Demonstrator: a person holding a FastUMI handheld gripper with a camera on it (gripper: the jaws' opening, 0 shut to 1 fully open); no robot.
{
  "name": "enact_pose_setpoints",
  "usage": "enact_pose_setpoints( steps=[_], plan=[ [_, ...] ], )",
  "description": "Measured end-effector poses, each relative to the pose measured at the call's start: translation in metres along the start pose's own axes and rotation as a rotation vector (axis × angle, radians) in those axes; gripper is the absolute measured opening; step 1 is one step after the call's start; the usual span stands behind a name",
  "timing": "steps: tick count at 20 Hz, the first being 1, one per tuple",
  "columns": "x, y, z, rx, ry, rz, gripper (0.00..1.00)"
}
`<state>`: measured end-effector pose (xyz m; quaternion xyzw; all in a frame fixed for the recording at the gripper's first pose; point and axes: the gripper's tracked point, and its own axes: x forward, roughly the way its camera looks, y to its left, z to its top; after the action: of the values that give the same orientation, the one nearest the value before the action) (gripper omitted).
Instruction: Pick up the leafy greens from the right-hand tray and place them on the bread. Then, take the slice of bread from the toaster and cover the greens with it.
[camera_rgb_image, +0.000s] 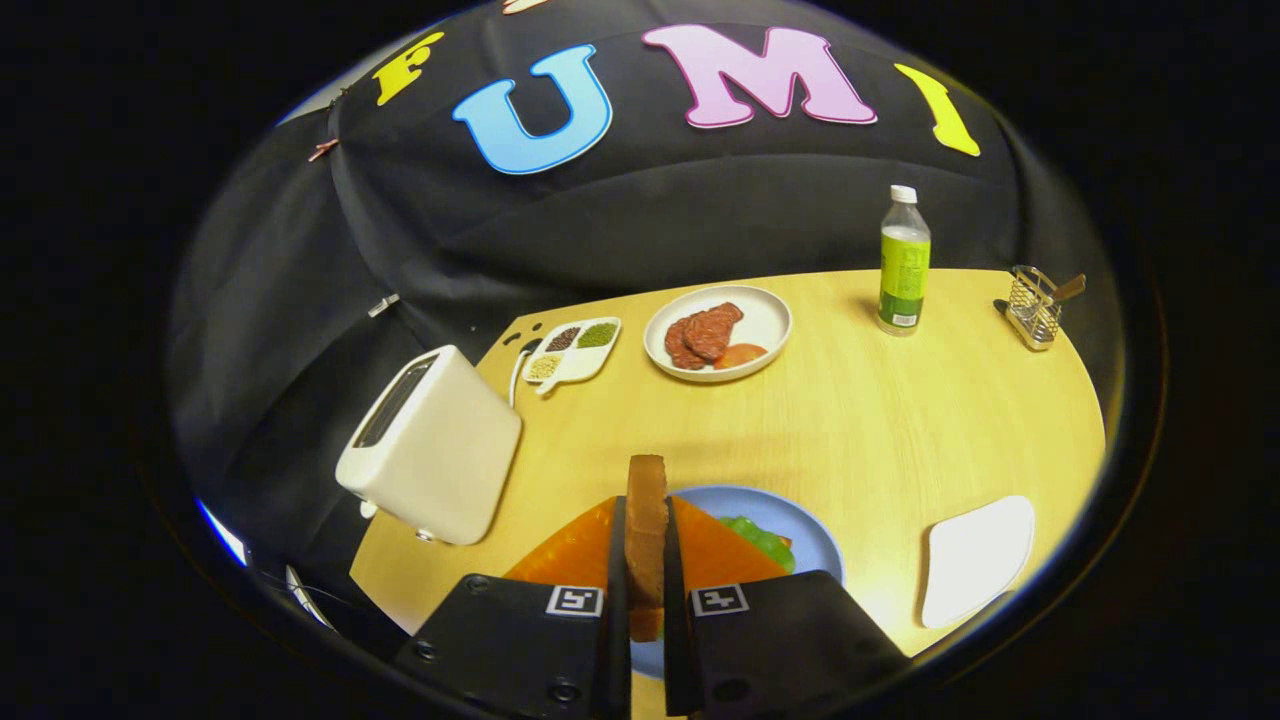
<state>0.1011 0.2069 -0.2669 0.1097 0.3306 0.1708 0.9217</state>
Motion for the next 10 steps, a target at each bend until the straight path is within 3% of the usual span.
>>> enact_pose_setpoints(
  steps=[6,10],
  plan=[
    [0.003,-0.027,-0.017,0.022,0.024,-0.029,0.20],
    [0.002,-0.041,-0.028,-0.028,0.047,-0.065,0.25]
  ],
)
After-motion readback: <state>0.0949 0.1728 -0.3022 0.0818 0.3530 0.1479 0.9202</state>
